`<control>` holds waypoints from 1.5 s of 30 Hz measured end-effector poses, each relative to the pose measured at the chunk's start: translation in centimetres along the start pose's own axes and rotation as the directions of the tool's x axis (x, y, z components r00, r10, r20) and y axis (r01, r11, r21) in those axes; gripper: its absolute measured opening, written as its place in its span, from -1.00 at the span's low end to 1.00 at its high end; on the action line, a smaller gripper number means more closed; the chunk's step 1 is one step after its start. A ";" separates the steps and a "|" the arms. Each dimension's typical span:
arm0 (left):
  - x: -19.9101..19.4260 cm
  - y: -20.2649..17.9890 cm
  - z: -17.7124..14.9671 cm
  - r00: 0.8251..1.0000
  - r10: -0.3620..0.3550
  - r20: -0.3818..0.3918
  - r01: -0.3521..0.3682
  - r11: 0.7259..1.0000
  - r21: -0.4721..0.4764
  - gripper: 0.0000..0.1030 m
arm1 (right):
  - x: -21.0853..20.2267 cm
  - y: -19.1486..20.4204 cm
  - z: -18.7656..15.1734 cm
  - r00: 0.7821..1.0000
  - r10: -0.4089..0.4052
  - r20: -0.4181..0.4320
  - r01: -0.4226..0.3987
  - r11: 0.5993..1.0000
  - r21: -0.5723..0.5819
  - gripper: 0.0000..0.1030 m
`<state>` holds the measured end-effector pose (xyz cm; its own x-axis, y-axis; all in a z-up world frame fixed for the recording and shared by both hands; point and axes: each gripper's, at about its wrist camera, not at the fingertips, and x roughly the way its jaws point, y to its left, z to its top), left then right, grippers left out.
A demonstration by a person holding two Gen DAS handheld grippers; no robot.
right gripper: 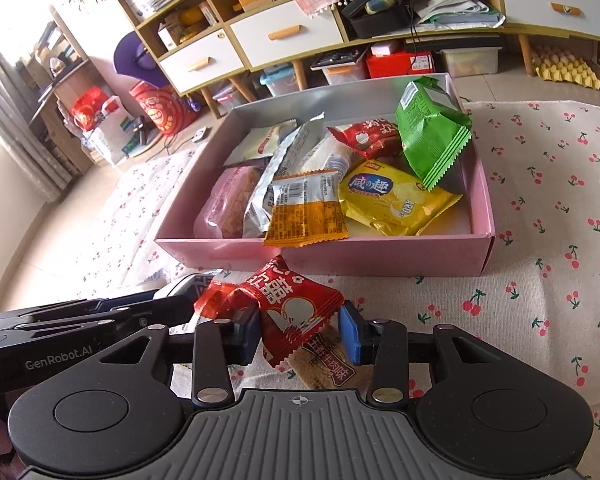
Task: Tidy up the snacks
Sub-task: 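Carry grey packet and red bag over the pink box, then lower both snacks into pink box and open both tools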
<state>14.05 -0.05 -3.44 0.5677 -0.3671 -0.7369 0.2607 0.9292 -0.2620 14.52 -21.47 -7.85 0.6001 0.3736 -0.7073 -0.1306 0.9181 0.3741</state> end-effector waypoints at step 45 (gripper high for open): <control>3.2 0.2 2.7 0.991 0.009 0.133 0.000 0.998 -0.064 -0.29 | 0.1 -5.4 3.5 0.980 -0.125 0.152 0.073 0.948 0.310 0.01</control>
<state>18.00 -1.20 -4.22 0.6691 -0.3614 -0.6494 0.2100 0.9301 -0.3013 18.04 -26.86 -7.82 0.7243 0.2314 -0.6495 0.1650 0.8564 0.4892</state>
